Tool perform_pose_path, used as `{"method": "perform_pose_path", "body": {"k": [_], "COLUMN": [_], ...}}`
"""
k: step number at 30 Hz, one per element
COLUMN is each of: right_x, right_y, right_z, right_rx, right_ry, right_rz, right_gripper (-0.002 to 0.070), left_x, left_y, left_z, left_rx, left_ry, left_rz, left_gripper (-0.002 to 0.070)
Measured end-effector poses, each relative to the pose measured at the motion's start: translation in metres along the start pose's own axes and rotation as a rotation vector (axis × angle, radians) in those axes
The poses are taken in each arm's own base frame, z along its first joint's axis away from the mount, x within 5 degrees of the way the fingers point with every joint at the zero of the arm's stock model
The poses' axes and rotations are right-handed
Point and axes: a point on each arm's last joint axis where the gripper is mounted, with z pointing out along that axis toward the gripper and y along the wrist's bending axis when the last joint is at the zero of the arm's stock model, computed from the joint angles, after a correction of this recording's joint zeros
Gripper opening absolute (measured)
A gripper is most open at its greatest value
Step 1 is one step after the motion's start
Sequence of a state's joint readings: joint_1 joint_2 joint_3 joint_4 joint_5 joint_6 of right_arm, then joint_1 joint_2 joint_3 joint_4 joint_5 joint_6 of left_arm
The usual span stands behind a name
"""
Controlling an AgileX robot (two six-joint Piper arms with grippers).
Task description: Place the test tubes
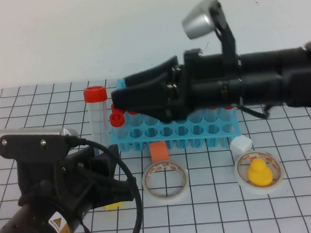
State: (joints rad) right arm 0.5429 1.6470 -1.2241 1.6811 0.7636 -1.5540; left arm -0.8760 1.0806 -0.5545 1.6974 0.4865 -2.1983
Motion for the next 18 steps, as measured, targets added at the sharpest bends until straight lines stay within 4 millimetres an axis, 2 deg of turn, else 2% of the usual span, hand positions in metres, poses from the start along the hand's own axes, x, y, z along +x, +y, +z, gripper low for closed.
{"method": "perform_pose_path", "body": {"k": [5, 10, 18], "right_x": [-0.008, -0.007, 0.003], "right_y": [-0.005, -0.003, -0.008], "right_z": [0.018, 0.034, 0.044], "right_rx": [-0.032, -0.036, -0.03], "right_ry": [-0.01, -0.001, 0.02], "right_rz": [0.005, 0.001, 0.049], "right_gripper": [0.0429, 0.0429, 0.0429], "left_x": [-0.001, -0.001, -0.002], "left_y": [0.0, 0.001, 0.001], "left_z": [0.0, 0.0, 0.0], "left_rx": [0.001, -0.01, -0.011], "left_ry": [-0.002, -0.008, -0.01], "left_rz": [0.004, 0.003, 0.022], "left_gripper": [0.021, 0.0211, 0.0211]}}
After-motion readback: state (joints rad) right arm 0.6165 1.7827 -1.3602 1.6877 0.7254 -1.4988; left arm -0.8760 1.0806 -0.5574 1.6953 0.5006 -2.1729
